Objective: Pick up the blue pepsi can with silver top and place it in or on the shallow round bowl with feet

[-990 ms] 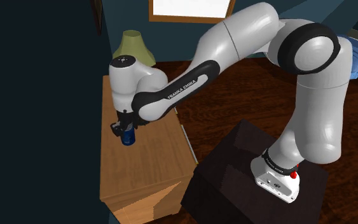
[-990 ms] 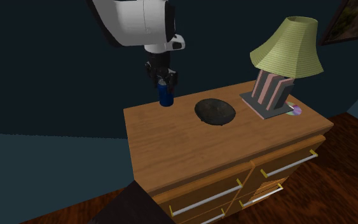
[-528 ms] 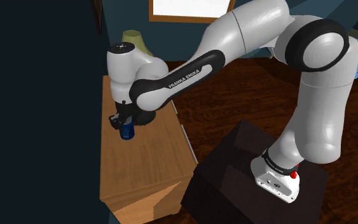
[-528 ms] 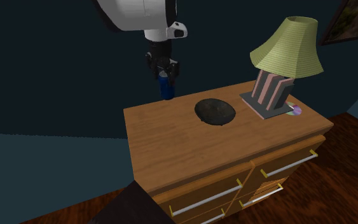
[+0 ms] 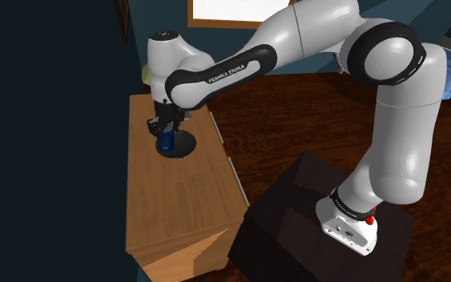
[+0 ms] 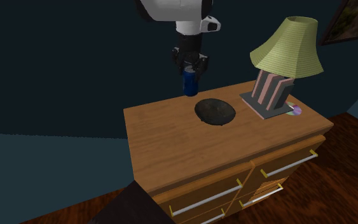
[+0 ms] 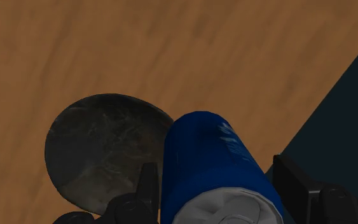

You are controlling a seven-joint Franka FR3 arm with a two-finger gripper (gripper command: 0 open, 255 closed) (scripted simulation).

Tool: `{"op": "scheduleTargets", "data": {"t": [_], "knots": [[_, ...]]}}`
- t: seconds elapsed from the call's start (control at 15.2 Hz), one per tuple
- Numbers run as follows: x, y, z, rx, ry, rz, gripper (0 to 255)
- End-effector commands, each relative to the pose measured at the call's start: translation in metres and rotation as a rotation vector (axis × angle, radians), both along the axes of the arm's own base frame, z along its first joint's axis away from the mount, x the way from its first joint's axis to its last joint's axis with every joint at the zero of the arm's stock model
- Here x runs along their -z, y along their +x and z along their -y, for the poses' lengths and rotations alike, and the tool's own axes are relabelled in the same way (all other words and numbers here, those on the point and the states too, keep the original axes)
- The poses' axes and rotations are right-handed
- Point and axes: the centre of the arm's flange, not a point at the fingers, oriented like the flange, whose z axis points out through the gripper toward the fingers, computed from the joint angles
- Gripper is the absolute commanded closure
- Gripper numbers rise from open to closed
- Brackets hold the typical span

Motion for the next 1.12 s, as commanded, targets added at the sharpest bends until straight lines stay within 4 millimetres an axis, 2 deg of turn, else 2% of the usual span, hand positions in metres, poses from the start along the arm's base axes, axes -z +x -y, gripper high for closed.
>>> {"op": "scheduleTargets", "data": {"t": [0.0,0.46,1.06], "knots": [[-0.004,0.015,0.022,-0.001,0.000,0.000,255],[-0.018,0.074,0.091,-0.001,0.000,0.000,255],[0.029,0.074,0.091,-0.001,0.000,0.000,255]]}}
